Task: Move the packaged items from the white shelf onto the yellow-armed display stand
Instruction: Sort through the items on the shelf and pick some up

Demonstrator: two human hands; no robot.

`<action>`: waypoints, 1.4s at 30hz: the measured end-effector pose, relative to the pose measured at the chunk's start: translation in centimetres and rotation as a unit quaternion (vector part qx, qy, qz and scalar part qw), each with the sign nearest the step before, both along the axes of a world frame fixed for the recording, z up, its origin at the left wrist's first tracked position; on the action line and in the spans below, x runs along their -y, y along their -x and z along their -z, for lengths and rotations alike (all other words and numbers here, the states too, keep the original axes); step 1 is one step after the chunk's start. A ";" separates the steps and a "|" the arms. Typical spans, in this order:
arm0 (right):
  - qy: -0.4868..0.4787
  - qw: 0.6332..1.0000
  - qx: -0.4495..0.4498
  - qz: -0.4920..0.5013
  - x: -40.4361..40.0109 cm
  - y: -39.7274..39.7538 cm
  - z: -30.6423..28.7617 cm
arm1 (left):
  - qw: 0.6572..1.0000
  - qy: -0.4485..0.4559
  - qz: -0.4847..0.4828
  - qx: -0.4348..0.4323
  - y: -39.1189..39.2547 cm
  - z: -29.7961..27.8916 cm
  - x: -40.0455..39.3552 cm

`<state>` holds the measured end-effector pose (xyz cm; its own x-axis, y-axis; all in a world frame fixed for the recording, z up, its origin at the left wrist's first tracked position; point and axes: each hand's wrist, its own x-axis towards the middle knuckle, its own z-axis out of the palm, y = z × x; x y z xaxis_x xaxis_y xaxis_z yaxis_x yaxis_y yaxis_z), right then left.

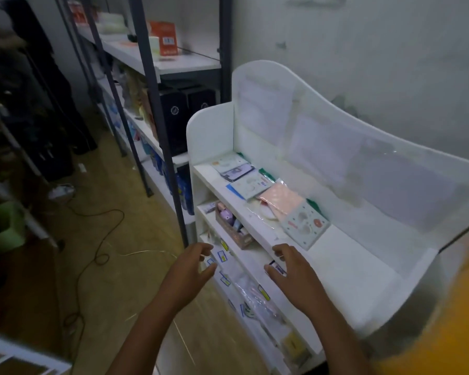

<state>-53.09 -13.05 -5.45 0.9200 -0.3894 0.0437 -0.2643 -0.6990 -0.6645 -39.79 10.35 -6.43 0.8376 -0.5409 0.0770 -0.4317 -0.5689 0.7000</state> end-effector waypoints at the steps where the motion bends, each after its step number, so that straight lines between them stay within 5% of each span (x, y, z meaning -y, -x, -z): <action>1: -0.004 1.000 -0.004 -0.001 0.2 -0.9 0.1 | 1.000 -0.003 0.001 -0.003 -0.7 0.1 0.3; 24: -0.022 0.994 -0.039 0.098 5.0 -27.2 0.0 | 0.992 -0.001 0.128 -0.016 -31.4 0.3 9.9; 42: -0.068 0.987 -0.062 0.131 11.7 -37.5 0.6 | 0.986 -0.051 0.156 -0.011 -42.3 1.1 17.7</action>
<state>-15.56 -24.76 -6.04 0.7826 -0.6086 -0.1310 -0.5085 -0.5035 -0.6985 2.55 -7.39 -7.56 0.6294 -0.7771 -0.0075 -0.5828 -0.4784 0.6569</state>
